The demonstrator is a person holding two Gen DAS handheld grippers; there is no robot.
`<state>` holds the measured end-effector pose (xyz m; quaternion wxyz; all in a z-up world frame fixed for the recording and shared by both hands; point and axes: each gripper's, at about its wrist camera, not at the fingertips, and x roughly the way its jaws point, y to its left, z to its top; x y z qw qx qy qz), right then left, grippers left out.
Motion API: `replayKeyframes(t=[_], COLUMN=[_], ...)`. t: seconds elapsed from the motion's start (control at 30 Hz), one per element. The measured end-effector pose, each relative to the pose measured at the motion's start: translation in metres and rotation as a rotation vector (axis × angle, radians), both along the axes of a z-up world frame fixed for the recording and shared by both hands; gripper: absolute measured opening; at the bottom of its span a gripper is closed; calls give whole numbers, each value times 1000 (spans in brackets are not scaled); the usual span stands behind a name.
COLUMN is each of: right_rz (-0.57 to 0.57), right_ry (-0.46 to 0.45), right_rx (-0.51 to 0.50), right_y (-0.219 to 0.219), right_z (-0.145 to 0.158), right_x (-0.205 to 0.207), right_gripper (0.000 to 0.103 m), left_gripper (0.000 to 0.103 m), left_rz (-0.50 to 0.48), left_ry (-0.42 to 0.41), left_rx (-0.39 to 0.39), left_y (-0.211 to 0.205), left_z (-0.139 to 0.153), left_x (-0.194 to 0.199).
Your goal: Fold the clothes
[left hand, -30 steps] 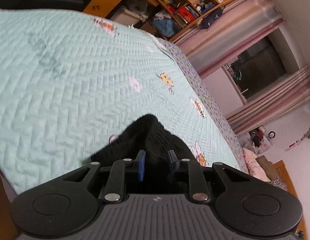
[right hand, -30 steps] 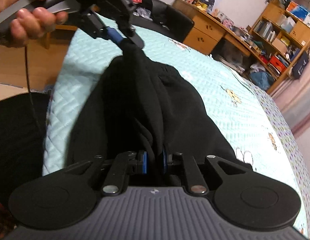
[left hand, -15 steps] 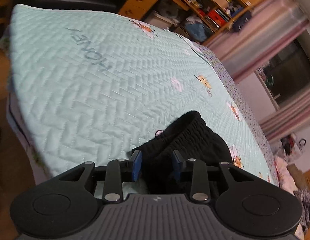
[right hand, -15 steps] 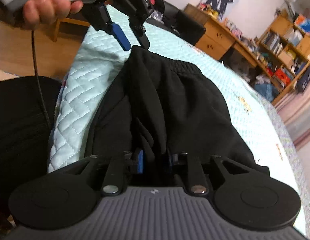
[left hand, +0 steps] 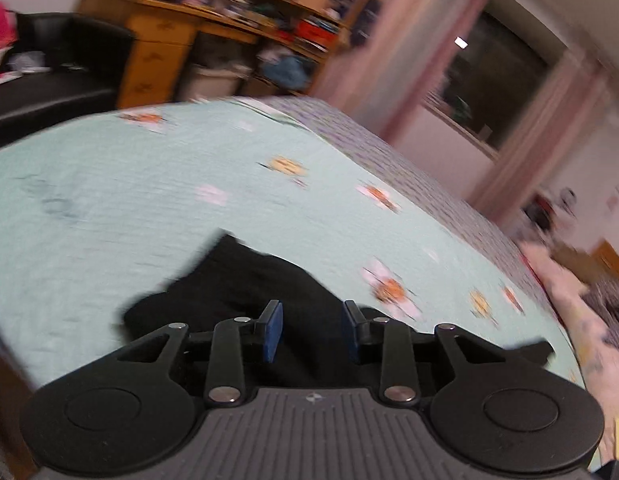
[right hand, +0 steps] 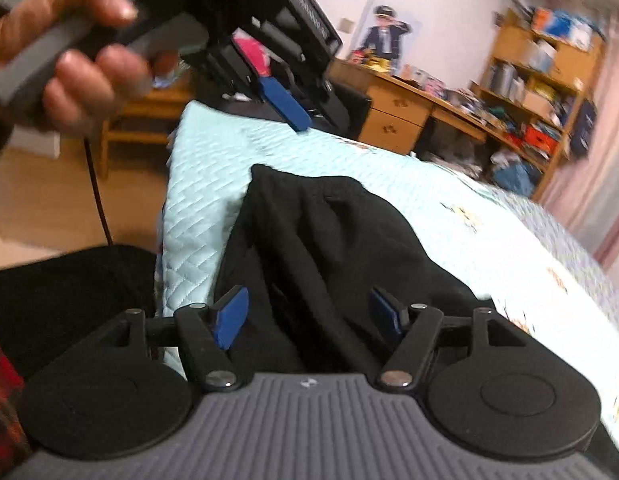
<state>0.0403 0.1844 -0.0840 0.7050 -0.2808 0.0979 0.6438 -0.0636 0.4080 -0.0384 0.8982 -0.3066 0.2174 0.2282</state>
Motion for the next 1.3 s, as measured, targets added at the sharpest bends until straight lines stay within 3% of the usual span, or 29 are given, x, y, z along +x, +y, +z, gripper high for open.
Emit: replayKeyframes(t=[0.13,0.2,0.3,0.43,0.53,0.6,0.8,0.87,0.9,1.0,1.1,1.3], right_rz=[-105,-177,-298,-450,-542,-598,-667,-696,-713,-751,-783,-835], right_ry=[197,269,320,389,463,529,684,738,766,854,878,921], right_rx=[79,111,130,137,161,188,244,247,249,268,279,285], right_y=[-45,-71,-106,-143,-154,-156,-159,-161,-163,-167,-171,-175], right_z=[10,11,8,0,-10,-15,-26,-33,-36,-46,-49,-50], right_x=[24,36,50,67,80,89,110,115,118,122,124,134], right_gripper=[75,77,80,81,81,81,82,82,82,82,83,83], left_gripper=[51,52,43,37,24,24,55,84,88,86,87,85], left_rz=[-24,-24,-7,-14,-21,-27,-45,-50,-53,-59,-62,-107], left_ry=[111,177,189,127,123,130,150,156,159,160,149,87], left_rx=[-89,-140,-248,-293,-276,-253,-183,-160,-148,-146,-185,-193], left_y=[1,4,15,21,18,15,5,1,0,-1,3,0], left_z=[-37,-59,-90,-94,-90,-87,-75,-71,-69,-70,-78,-62], left_x=[22,31,24,1,-2,-1,3,4,4,4,2,-12])
